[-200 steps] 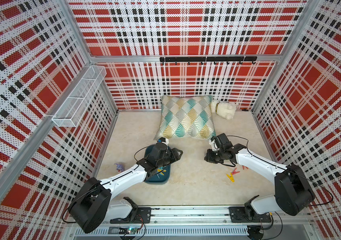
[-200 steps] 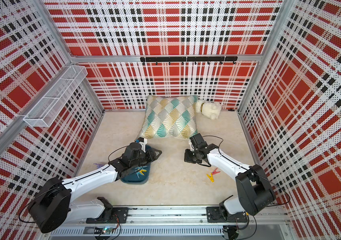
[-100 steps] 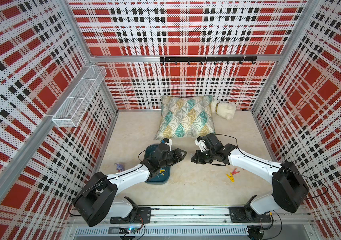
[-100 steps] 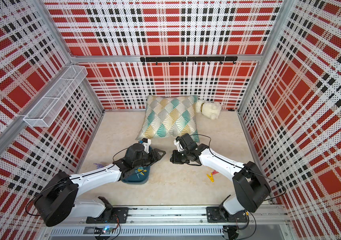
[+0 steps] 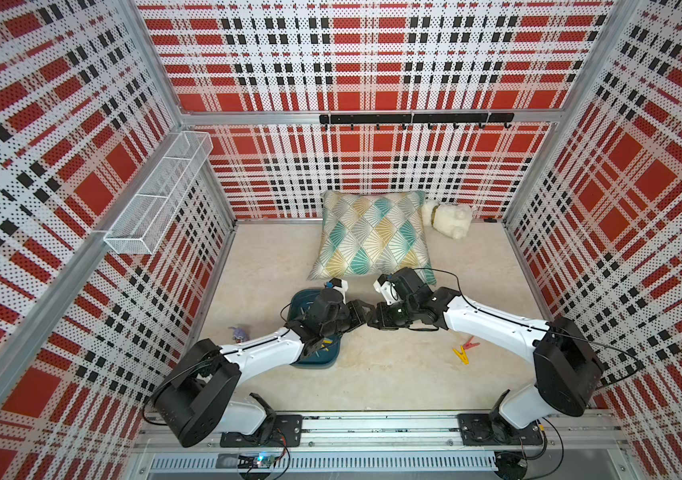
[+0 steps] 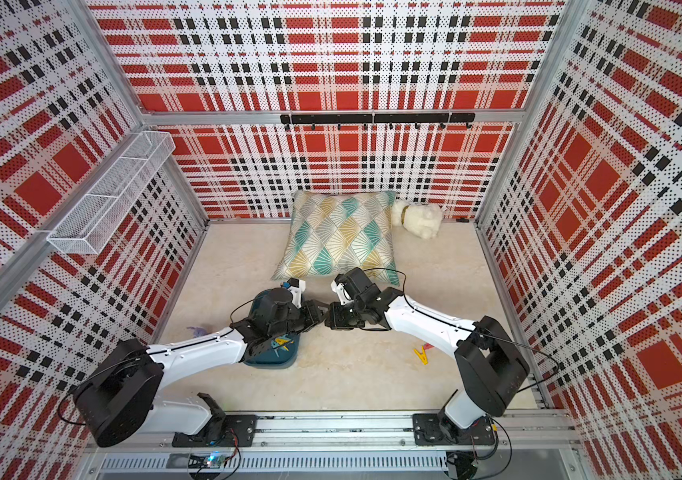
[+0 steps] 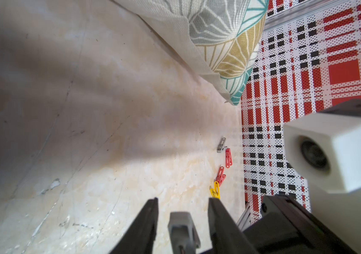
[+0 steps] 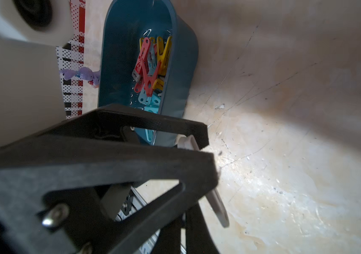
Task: Put the clothespins into the storage box
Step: Pick up the clothespin from the center of the board, then place the clothespin in the storage box.
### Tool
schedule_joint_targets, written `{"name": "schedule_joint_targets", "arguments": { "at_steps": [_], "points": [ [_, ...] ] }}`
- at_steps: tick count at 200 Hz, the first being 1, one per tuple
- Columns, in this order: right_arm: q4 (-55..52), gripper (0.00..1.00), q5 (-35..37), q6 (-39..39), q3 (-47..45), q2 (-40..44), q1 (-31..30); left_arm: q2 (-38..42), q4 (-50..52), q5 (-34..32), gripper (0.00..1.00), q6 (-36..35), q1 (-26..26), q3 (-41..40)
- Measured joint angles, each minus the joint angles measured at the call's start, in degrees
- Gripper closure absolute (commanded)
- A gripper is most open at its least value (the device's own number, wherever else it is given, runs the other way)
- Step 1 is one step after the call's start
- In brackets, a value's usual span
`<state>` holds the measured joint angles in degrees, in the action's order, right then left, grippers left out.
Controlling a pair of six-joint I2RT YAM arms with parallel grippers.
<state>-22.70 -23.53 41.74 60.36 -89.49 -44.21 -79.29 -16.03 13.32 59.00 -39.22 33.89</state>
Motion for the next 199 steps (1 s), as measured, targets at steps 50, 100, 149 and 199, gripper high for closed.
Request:
{"name": "schedule_joint_targets", "arguments": {
  "at_steps": [50, 100, 149, 199],
  "points": [
    [-0.24, 0.83, 0.39, -0.13, 0.02, -0.09, -0.26, -0.04, -0.79, -0.09, 0.96, 0.28, -0.11, -0.31],
    [-2.03, 0.66, 3.34, -1.33, 0.2, 1.11, -0.37, -0.04, -0.87, -0.2, 1.0, 0.07, -0.09, -0.55],
    [-5.73, 0.62, 8.7, -2.67, 0.87, 5.6, 2.91, 1.88, 2.08, -0.63, 1.0, -1.31, 1.27, -1.29],
    [-10.45, 0.63, 16.09, -2.86, -1.22, 11.04, 14.4, 9.27, 11.87, -5.62, 0.99, -5.27, 4.55, -1.7]
  ]
}}
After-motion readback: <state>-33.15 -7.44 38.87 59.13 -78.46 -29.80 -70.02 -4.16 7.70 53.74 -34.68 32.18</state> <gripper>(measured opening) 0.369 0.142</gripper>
